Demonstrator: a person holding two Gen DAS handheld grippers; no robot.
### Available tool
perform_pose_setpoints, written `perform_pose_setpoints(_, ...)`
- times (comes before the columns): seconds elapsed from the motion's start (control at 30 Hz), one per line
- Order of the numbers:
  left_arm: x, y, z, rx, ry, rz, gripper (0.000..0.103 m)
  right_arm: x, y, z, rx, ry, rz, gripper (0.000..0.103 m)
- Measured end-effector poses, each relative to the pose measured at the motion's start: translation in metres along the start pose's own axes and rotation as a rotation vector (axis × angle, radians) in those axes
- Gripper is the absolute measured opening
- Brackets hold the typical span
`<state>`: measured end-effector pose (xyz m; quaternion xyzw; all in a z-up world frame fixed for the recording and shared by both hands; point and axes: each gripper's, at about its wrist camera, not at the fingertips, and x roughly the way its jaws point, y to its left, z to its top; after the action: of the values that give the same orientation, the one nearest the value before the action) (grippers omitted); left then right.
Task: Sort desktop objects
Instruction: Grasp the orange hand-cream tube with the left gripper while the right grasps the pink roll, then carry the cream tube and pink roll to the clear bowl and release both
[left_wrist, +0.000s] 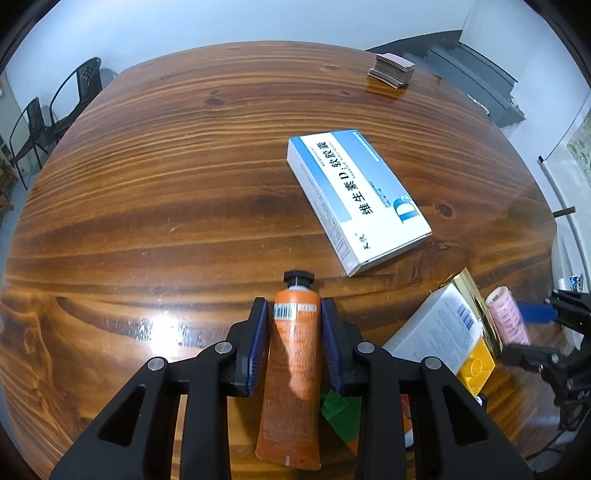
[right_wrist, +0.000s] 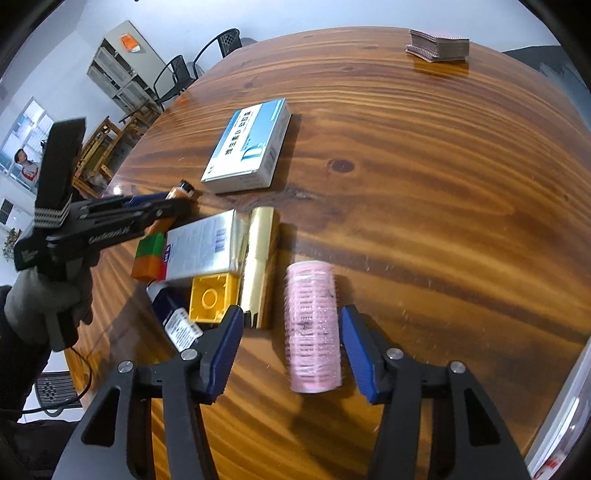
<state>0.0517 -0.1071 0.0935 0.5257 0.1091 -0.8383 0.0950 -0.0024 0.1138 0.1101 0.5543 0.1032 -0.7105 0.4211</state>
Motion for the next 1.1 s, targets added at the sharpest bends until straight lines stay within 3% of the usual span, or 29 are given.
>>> perform_pose_setpoints(0.07, 0.001, -0.003, 0.002, 0.005, -0.004, 0.005, 0.028, -0.001, 0.002, -0.003, 0.004, 0.002, -0.001, 0.059)
perform_pose_setpoints(0.37, -0.015, 0.017, -0.015, -0.065, -0.02, 0.0, 0.027, -0.007, 0.001, -0.008, 0.026, -0.008, -0.014, 0.058)
perform_pose_setpoints(0.53, -0.029, 0.028, -0.023, -0.107, -0.034, 0.015, 0.027, -0.004, -0.001, -0.011, 0.022, 0.014, -0.087, 0.052)
perform_pose_setpoints(0.97, -0.062, 0.03, -0.048, -0.136, -0.053, 0.029, 0.027, 0.006, 0.02, -0.007, -0.051, -0.004, -0.181, 0.048)
perform_pose_setpoints(1.1, -0.07, 0.03, -0.054, -0.148, -0.058, 0.036, 0.027, 0.007, 0.021, -0.008, -0.048, -0.015, -0.221, 0.037)
